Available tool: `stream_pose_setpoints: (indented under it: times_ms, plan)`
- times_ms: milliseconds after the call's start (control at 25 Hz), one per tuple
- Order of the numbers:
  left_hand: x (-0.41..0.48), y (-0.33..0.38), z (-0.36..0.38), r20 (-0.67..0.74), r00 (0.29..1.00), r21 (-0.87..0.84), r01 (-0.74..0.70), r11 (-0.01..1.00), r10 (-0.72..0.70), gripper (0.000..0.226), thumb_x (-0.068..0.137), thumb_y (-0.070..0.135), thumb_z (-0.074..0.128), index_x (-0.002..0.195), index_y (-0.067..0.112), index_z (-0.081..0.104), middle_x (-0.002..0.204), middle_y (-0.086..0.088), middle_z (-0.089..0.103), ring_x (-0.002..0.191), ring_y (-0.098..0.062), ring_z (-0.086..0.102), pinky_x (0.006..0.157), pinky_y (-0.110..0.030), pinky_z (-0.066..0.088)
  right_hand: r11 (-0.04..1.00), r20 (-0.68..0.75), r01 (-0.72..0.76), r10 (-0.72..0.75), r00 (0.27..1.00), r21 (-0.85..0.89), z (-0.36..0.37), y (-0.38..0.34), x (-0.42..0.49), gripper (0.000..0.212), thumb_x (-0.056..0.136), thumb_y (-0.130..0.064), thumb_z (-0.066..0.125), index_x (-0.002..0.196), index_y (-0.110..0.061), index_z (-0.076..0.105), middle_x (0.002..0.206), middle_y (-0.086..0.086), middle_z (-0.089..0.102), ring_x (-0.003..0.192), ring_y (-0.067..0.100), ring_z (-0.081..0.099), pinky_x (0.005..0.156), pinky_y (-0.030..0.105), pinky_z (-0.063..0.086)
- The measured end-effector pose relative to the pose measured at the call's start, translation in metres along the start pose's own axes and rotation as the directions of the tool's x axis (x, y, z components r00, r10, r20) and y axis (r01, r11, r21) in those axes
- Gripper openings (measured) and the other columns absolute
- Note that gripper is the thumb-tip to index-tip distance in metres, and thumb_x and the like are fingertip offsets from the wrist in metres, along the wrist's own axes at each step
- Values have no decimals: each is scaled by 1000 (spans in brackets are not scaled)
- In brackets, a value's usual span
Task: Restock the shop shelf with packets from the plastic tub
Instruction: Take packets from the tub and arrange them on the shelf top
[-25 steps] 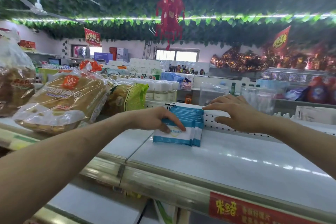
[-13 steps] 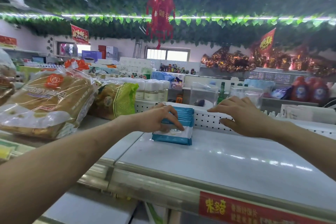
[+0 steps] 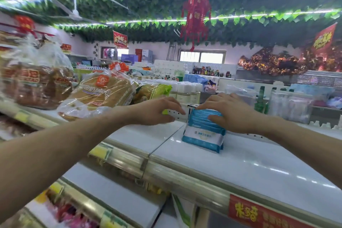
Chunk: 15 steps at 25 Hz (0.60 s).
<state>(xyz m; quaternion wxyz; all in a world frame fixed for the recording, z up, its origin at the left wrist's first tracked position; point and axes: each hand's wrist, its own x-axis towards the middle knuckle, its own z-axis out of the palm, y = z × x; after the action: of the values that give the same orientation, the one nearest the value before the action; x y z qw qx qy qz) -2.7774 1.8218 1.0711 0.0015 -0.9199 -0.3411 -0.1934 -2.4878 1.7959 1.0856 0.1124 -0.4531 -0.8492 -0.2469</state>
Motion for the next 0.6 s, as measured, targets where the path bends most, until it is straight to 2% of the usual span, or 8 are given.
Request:
stream_pose_setpoints:
  times_ms: [80,200,320,360,480,600]
  plan:
    - [-37,-5,-24,-18,998,46,64,997,-63,38,100,24,64,135,37,64,139,11,53,126,-9,50,112,-39,42,993,-48,94,-91,995,66,1,-27,27,41,100,-42,55,141,-46,51,141,-13,55,130,16,48,110,50,37]
    - [-106,-10,-60,-65,981,117,192,974,-185,35,101,29,61,135,36,64,133,10,56,116,-7,58,100,-36,52,946,-115,271,-254,960,176,-6,-86,71,38,99,-37,55,137,-39,58,132,-9,61,121,17,54,102,43,42]
    - [-183,-7,-89,-111,927,165,373,913,-359,34,102,28,61,135,34,64,130,15,58,111,2,59,95,-30,54,855,-169,434,-401,900,285,-11,-157,112,45,95,-48,47,137,-37,57,134,-8,61,119,14,56,99,38,45]
    - [-213,-5,-96,-124,894,177,446,877,-430,34,102,27,62,135,33,64,129,15,58,110,3,59,95,-29,53,815,-188,481,-443,876,322,-12,-184,123,45,95,-49,47,138,-38,56,134,-8,61,117,14,57,99,40,47]
    - [-303,9,-108,-157,777,198,630,751,-610,34,101,26,63,135,31,65,125,12,61,111,-3,60,95,-27,51,688,-239,596,-550,801,414,-7,-266,150,37,100,-36,56,138,-36,58,128,-8,62,105,8,56,94,39,50]
    - [-385,30,-101,-184,634,182,773,608,-751,34,101,25,64,133,32,65,123,14,62,107,1,60,88,-16,45,567,-249,677,-651,717,469,4,-346,157,40,100,-33,58,140,-33,57,132,-4,61,106,6,53,98,37,48]
